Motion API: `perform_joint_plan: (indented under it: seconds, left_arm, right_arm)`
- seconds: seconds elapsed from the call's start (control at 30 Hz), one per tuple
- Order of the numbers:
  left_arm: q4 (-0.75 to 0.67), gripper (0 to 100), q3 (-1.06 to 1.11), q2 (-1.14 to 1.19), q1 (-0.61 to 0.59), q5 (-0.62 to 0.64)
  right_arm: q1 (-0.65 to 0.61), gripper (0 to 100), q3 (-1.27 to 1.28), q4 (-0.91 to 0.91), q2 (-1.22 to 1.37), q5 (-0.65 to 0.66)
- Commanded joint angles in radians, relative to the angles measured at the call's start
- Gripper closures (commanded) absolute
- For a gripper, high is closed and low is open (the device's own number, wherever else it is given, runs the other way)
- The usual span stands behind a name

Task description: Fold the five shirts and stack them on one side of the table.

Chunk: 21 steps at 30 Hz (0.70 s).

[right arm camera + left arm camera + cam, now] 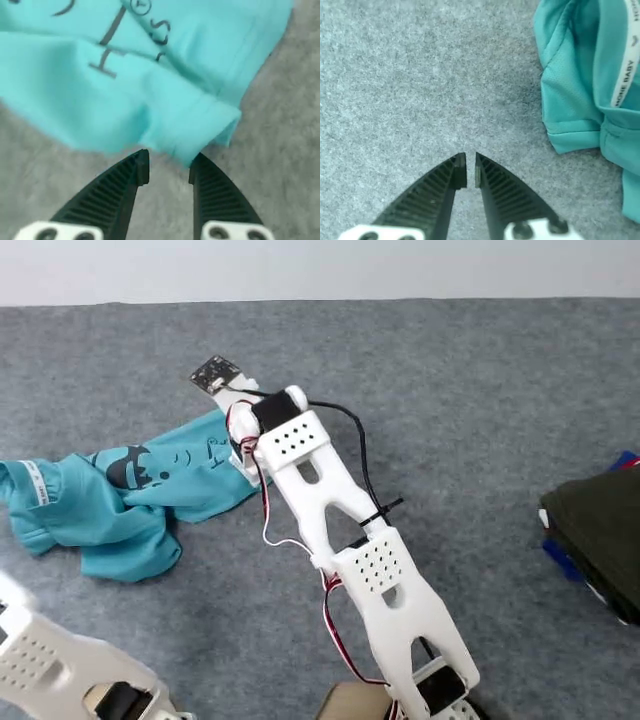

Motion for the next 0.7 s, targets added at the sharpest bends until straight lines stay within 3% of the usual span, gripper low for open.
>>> perform_joint_plan:
  seconds: [0.0,0.17,0.3,0.43,0.67]
  left_arm:
    - [-0.011,96,-0.004,-0.06,0.021,0.008]
    - [-0.009,96,-0.004,-0.06,0.025,0.009]
    - [-0.009,96,-0.002,-0.06,0.025,0.009]
    - [-0.009,96,-0.002,-0.06,0.02,0.009]
    - [-0.009,96,-0.002,-0.063,0.017,0.009]
  right_arm:
    - [-0.048,85.2,-0.051,0.079,-0.119,-0.006]
    - [-0.084,85.1,-0.041,0.111,-0.128,-0.002]
    - [-0.094,85.1,-0.043,0.107,-0.081,0.107]
    - [-0.101,85.1,-0.048,0.113,-0.036,0.13]
    - [-0.05,85.1,-0.095,0.11,-0.025,0.193]
